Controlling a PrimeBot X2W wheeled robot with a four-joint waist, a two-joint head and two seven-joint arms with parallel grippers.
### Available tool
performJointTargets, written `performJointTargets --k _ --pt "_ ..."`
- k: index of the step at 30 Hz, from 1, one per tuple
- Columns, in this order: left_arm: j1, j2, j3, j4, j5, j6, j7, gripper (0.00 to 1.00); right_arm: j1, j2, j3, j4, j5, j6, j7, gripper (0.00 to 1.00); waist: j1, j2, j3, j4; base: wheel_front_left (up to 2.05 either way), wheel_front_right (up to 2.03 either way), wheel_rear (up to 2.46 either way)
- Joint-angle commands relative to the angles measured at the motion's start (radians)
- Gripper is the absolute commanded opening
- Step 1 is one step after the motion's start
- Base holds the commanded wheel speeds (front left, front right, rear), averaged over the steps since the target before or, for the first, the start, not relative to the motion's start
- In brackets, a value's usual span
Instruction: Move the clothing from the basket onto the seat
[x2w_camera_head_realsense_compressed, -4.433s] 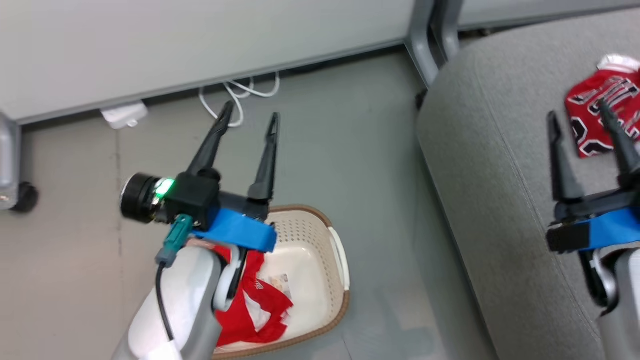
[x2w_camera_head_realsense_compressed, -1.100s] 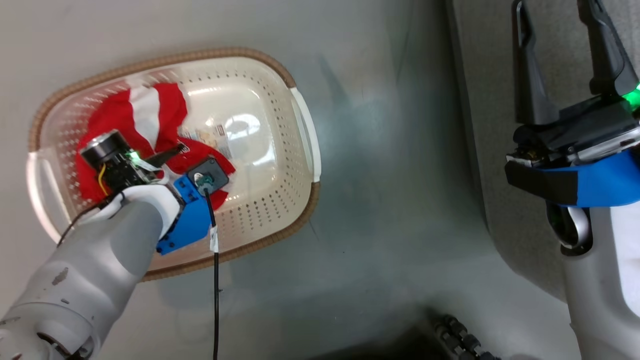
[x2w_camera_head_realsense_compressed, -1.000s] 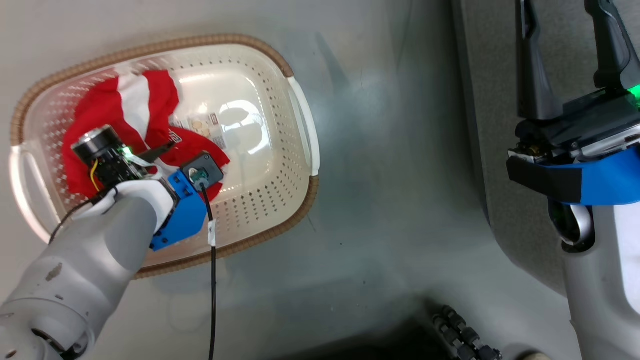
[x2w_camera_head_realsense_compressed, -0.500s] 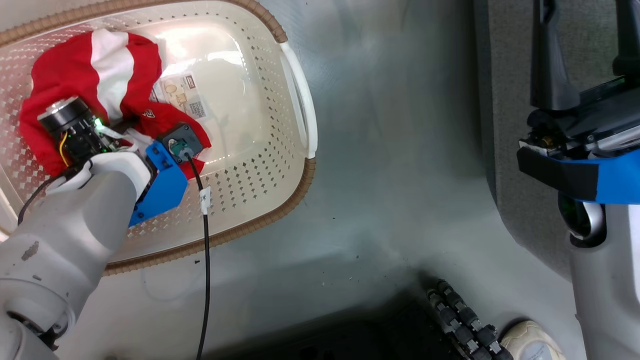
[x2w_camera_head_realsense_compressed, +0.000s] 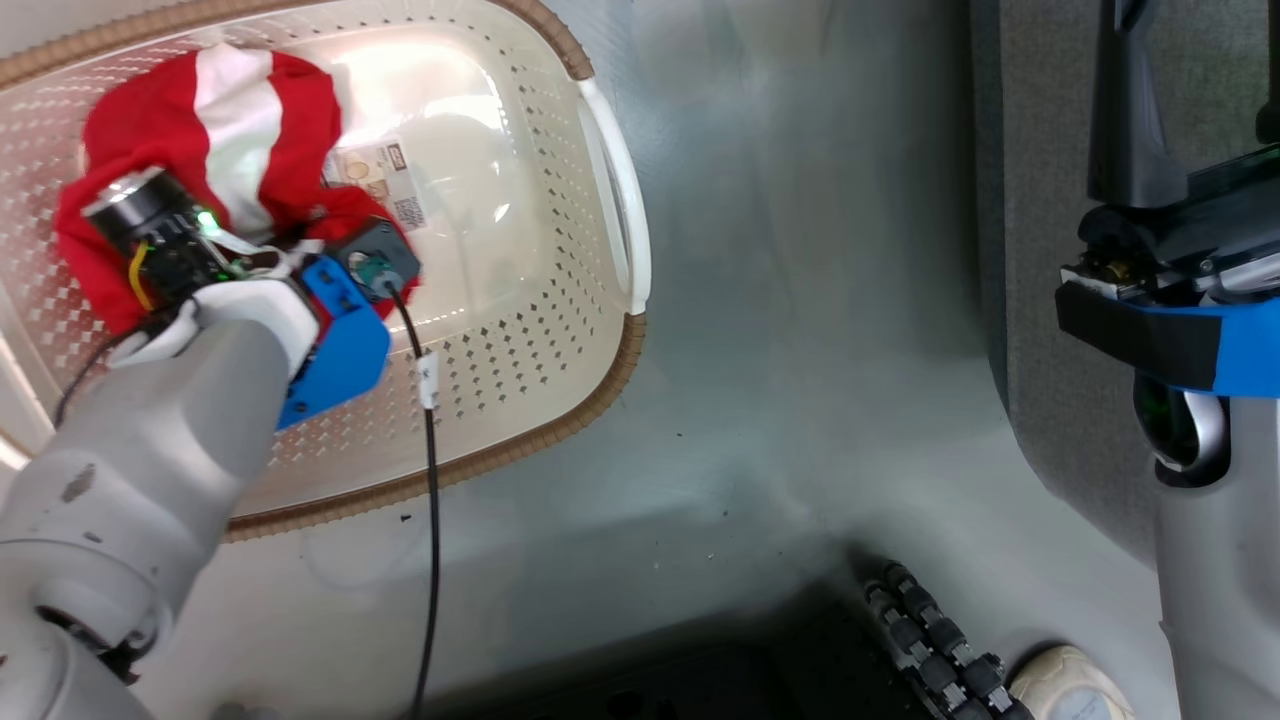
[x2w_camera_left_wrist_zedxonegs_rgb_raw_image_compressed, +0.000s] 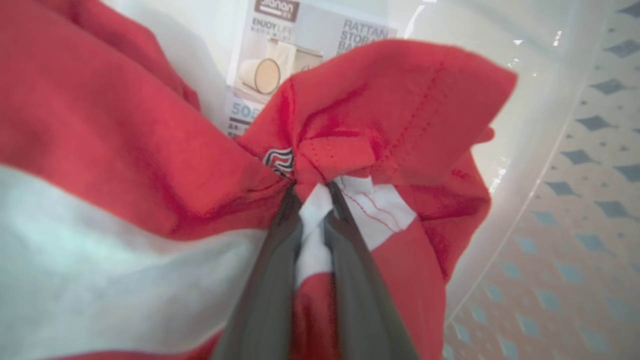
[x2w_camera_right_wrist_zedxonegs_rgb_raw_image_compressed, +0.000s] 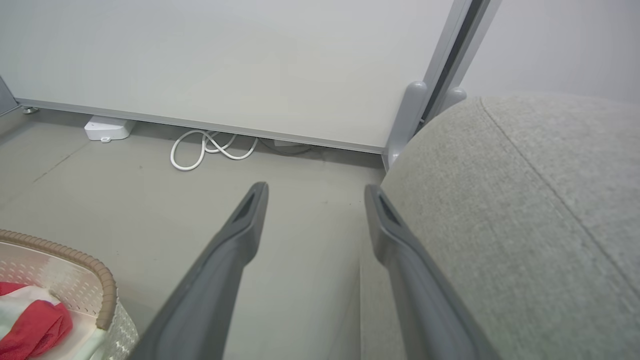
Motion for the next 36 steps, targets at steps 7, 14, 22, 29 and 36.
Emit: performJointTargets --k 7,14,22,29,36 --pt "0.006 -0.061 -0.004 -0.004 -0.039 -0.002 -0.078 0.00 -0.005 -0.012 -0.012 0.016 -0.002 0.000 -0.003 1.00 0.0000 0.0000 -0.067 0.042 0.00 0.00 0.00" --pt "0.040 -0.137 0.039 0.005 -0.115 -0.001 -0.188 0.00 0.032 -0.026 -0.025 0.043 -0.003 0.000 -0.003 1.00 0.0000 0.0000 -0.189 0.085 0.00 0.00 0.00" --pt "0.101 -0.197 0.108 -0.004 -0.202 0.014 -0.296 0.00 0.108 -0.046 -0.055 0.077 -0.008 0.000 -0.003 1.00 0.0000 0.0000 -0.372 0.150 0.00 0.00 0.00" --pt "0.154 -0.194 0.187 -0.114 -0.252 0.036 -0.317 0.00 0.188 -0.061 -0.067 0.106 -0.010 0.000 -0.003 1.00 0.0000 0.0000 -0.525 0.208 0.00 0.00 0.00" --pt "0.250 -0.152 0.303 -0.304 -0.261 0.076 -0.317 0.00 0.271 -0.056 -0.073 0.143 -0.008 0.000 -0.003 1.00 0.0000 0.0000 -0.682 0.248 0.00 0.00 0.00"
